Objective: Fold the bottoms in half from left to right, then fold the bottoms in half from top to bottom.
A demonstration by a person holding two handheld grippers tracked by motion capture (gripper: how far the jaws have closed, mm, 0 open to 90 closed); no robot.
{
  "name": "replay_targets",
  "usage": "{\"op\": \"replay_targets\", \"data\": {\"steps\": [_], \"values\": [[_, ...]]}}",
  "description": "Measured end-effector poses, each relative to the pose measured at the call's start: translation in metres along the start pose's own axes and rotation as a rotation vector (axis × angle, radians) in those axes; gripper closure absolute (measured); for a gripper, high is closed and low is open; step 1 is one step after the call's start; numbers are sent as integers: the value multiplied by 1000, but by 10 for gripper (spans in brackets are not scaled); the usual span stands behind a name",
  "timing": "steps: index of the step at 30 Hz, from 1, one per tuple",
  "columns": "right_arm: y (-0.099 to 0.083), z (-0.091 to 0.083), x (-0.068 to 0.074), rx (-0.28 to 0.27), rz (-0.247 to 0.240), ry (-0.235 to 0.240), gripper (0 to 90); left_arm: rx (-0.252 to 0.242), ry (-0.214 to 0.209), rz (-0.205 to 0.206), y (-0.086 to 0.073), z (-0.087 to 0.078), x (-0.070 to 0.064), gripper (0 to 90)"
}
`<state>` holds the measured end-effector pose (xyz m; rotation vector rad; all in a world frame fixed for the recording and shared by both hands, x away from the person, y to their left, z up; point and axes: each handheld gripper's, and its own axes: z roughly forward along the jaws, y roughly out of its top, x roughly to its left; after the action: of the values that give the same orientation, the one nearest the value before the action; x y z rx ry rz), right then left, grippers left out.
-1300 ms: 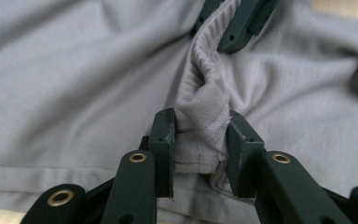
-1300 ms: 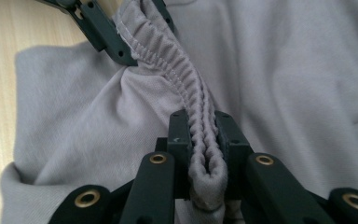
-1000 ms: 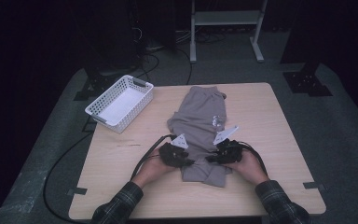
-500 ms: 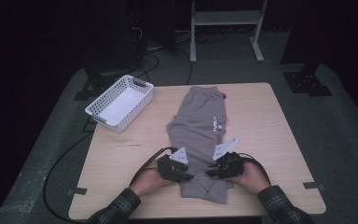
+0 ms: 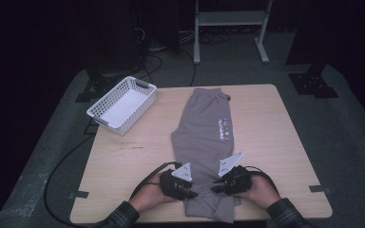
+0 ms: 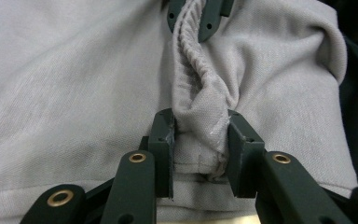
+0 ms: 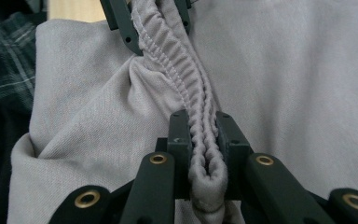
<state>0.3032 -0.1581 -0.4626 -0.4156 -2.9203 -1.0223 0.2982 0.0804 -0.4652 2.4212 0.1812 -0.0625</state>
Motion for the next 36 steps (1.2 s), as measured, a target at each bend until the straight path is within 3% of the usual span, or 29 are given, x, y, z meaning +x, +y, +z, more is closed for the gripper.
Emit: {"op": "replay_targets", "data": {"steps": [7,9,13,16,18,25,27,33,36], "values": [[2,-9,7,-14,-18,10,783,-18,-30,-8,3,-5,-3,675],[5,-19,4,-59,-13,3,783,-74,-27,-33,7,-16,4,675],[13,-31,-5,-106,-20,-32,783,-119,8,-31,19,-32,19,674],[24,-41,-17,-122,-15,-73,783,-129,31,-28,26,-38,28,674],[29,-45,-24,-123,-15,-94,783,-137,53,-42,34,-42,42,672],[38,-49,-61,-142,51,-146,783,-142,108,-65,51,-43,76,672],[42,-51,-71,-143,66,-157,783,-139,123,-67,53,-43,81,671],[56,-50,-100,-142,103,-170,781,-117,164,-107,62,-47,115,667],[60,-44,-111,-131,114,-174,780,-114,166,-122,61,-46,122,666]]}}
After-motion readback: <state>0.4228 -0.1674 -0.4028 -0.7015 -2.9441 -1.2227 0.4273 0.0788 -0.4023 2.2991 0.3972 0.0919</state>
